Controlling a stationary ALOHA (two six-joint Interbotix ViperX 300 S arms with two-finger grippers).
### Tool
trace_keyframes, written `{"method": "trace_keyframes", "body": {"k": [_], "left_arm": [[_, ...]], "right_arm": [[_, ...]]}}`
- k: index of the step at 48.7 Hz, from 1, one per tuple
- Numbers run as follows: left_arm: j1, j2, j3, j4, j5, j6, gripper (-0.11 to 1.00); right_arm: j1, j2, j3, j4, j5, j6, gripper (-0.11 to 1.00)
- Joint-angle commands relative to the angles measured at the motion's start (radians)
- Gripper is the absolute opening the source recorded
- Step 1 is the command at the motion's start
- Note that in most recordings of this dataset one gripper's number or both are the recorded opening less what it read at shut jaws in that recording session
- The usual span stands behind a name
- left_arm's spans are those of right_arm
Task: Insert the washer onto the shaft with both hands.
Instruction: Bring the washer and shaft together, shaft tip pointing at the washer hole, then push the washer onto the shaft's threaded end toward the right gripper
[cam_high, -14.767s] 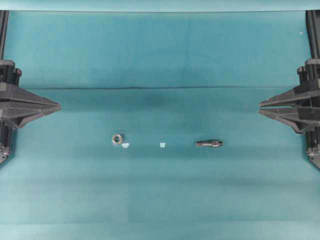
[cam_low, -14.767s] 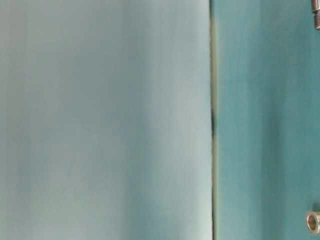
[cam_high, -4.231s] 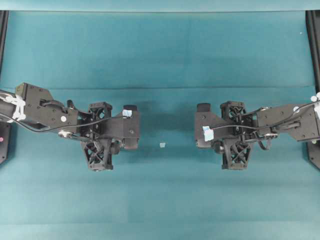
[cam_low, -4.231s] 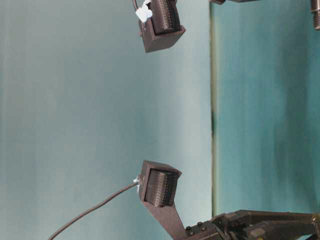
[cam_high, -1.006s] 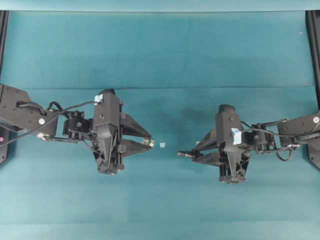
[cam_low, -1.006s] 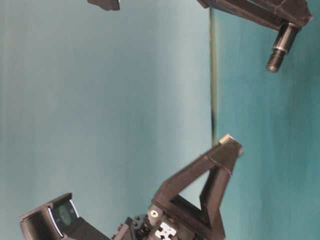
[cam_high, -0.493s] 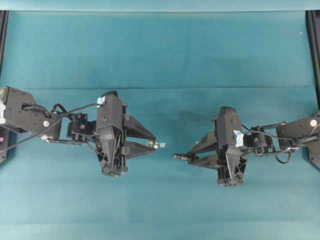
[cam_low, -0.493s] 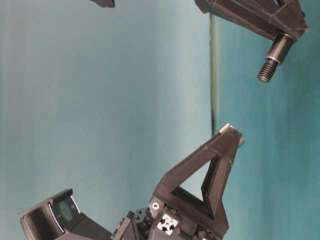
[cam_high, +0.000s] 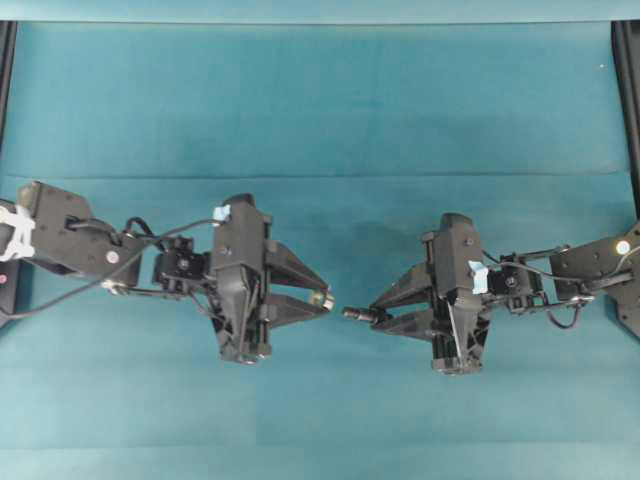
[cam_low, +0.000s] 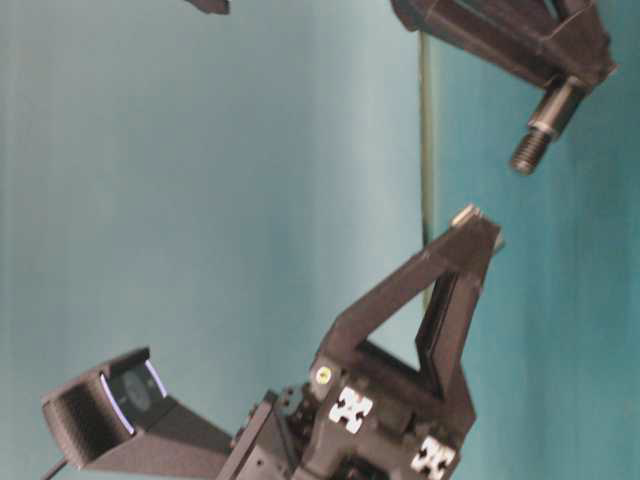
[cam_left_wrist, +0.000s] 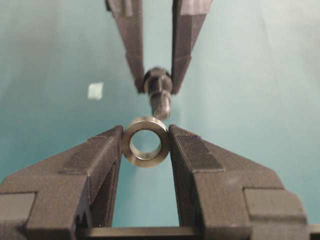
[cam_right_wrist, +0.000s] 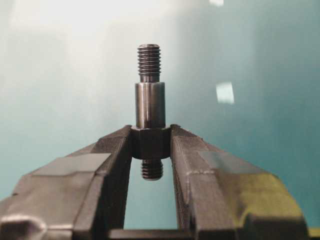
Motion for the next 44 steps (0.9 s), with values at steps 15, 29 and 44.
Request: {"method": "trace_keyframes", "body": {"k": [15,29,44], "left_arm": [[-0.011,0.011,-0.041,0.003,-0.017,-0.002,0.34],[-0.012,0.012,-0.041,0.000,-0.015,-0.002,0.34],[-0.012,0.023,-0.049,0.000,-0.015,-0.002,0.34]], "right_arm": [[0.003,-0.002,-0.012,0.002,-0.026,0.011,0.00],[0.002,-0.003,-0.012,0.005,-0.052,0.011,0.00],[0.002,-0.002,-0.014,0.014,-0.072,0.009,0.00]]}}
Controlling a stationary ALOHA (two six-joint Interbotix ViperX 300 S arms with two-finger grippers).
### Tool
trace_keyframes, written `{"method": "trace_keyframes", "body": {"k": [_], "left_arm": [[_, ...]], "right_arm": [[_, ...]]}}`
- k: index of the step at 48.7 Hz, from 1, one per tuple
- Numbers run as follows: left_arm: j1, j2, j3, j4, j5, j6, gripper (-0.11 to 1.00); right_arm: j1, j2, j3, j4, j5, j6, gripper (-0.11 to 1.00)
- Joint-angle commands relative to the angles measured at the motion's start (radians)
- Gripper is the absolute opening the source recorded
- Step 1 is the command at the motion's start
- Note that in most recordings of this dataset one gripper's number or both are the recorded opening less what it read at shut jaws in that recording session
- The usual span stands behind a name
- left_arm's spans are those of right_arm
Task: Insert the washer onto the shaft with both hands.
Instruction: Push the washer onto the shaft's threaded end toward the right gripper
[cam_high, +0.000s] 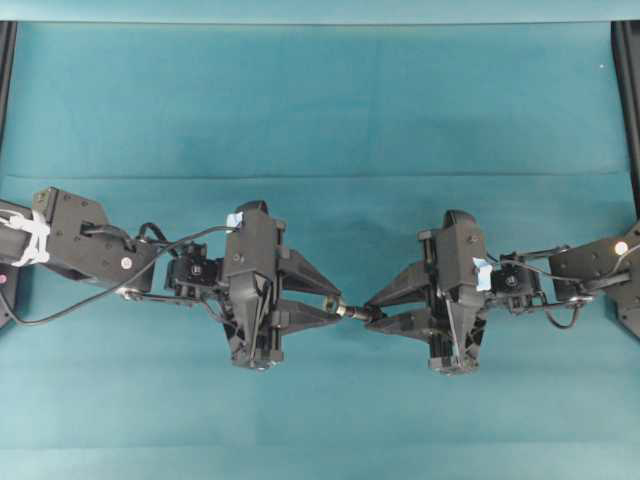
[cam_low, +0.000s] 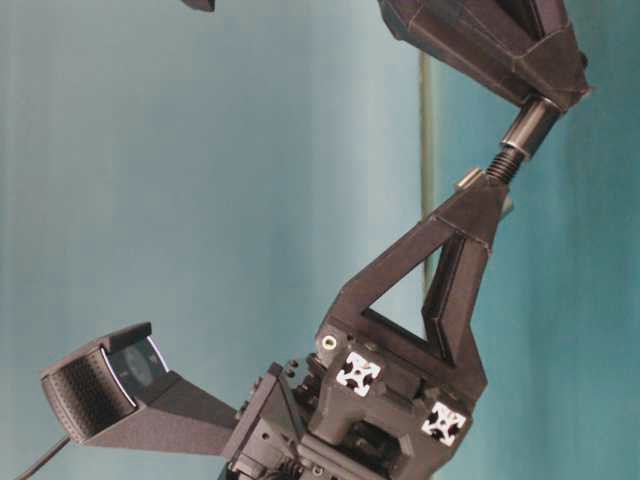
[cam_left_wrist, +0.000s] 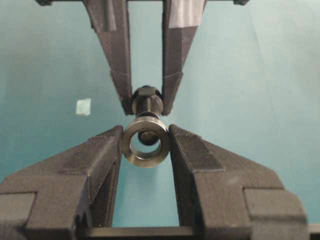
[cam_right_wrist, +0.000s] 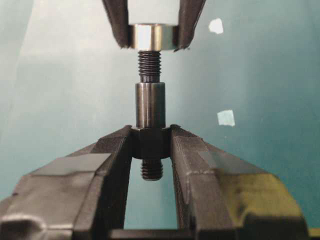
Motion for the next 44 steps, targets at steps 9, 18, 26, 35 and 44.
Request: {"method": "trace_keyframes", "body": {"k": [9,18,26,35,44], "left_arm": [[-0.003,0.006,-0.025,0.002,-0.009,-0.002,0.34],[-0.006,0.017,-0.034,0.002,-0.009,-0.002,0.34],[-0.006,0.026,-0.034,0.002,-0.008,-0.002,0.34],[-0.006,0.037,-0.043,0.002,-0.008,-0.002,0.34],[-0.006,0.060,-0.066,0.002,-0.005,-0.002,0.34]], "right_arm": [[0.002,-0.003,-0.021,0.002,-0.012,0.008,0.00],[0.002,0.002,-0.031,0.003,-0.012,0.008,0.00],[0.002,0.003,-0.032,0.002,-0.012,0.008,0.00],[0.002,0.003,-0.032,0.003,-0.012,0.008,0.00],[0.002,0.006,-0.032,0.003,-0.009,0.008,0.00]]}}
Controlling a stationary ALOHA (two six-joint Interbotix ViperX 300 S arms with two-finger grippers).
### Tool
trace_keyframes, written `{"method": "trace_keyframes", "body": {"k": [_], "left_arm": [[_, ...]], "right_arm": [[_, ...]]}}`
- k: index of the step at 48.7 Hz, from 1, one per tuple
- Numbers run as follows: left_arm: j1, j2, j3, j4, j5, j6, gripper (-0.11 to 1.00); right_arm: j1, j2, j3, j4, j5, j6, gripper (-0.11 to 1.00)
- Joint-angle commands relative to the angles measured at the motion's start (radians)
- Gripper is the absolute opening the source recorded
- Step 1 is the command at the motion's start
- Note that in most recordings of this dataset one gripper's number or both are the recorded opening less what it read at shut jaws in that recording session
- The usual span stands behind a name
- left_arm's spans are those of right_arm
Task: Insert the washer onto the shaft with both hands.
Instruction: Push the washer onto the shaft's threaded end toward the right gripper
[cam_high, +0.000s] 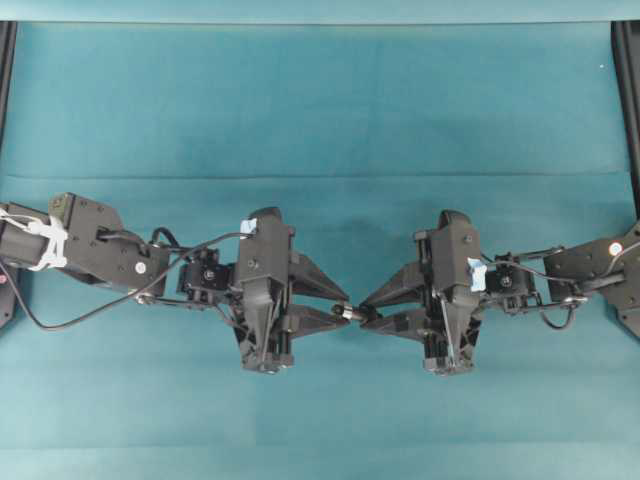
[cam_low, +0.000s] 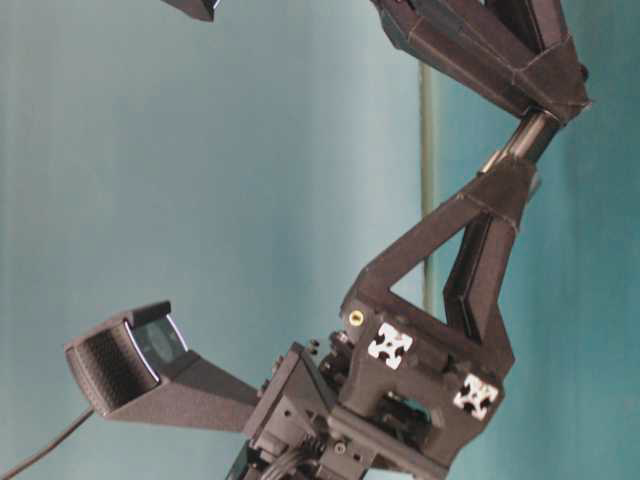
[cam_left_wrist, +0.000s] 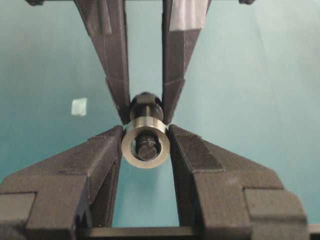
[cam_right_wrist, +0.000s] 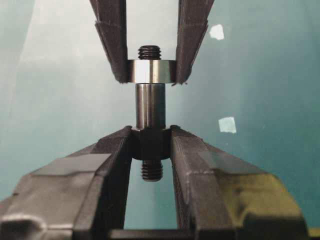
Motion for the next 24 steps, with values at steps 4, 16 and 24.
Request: {"method": "trace_keyframes", "body": {"k": [4,16,24], "left_arm": [[-0.003,0.015,-0.037,0.003,0.002,-0.002,0.34],[-0.005,0.018,-0.046,0.000,0.035,0.000,0.34],[-0.005,0.028,-0.054,0.000,0.035,0.000,0.34]], "right_arm": [[0.002,-0.005,-0.014,0.002,-0.009,0.008,0.00],[0.002,-0.005,-0.014,0.002,-0.009,0.008,0.00],[0.002,-0.003,-0.014,0.002,-0.009,0.008,0.00]]}}
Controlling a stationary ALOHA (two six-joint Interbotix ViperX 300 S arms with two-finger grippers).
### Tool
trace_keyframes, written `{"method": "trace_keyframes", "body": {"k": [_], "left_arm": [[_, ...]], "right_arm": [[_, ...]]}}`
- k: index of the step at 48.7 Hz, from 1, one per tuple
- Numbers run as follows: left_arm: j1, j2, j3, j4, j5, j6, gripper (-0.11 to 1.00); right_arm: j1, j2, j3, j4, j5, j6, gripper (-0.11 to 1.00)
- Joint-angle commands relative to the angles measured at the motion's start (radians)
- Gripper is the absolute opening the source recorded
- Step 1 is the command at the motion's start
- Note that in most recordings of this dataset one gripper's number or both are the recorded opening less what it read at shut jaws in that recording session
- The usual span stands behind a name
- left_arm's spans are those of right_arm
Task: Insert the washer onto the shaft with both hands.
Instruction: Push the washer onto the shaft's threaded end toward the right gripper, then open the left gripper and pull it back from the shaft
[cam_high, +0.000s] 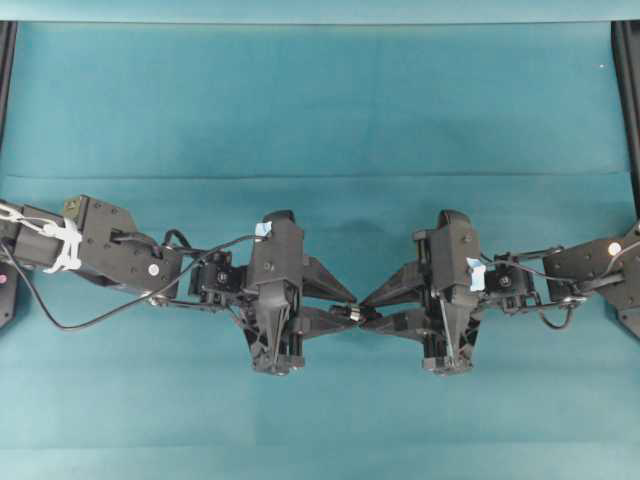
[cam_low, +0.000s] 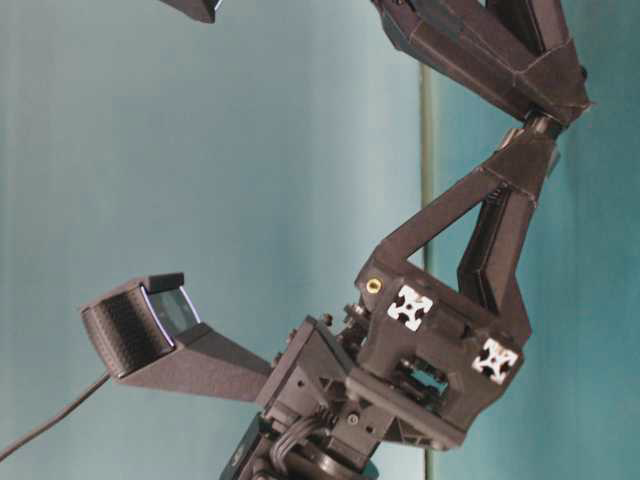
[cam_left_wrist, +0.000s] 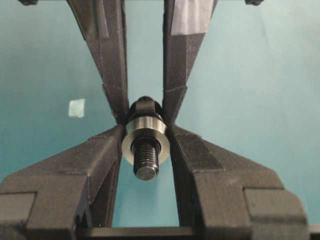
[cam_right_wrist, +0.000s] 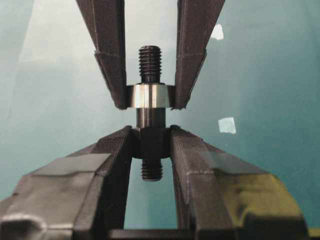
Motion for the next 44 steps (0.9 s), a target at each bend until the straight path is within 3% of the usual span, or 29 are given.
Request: {"method": "trace_keyframes", "body": {"k": [1,44], "left_arm": [[-0.003,0.003,-0.017,0.002,-0.003,0.003,0.34],[-0.003,0.034,-0.064,0.002,0.049,0.003,0.34]], "right_arm": [[0.002,-0.008,-0.014,0.000,-0.008,0.008,0.00],[0.002,0.000,-0.015,0.002,-0.006,0.006,0.00]]}}
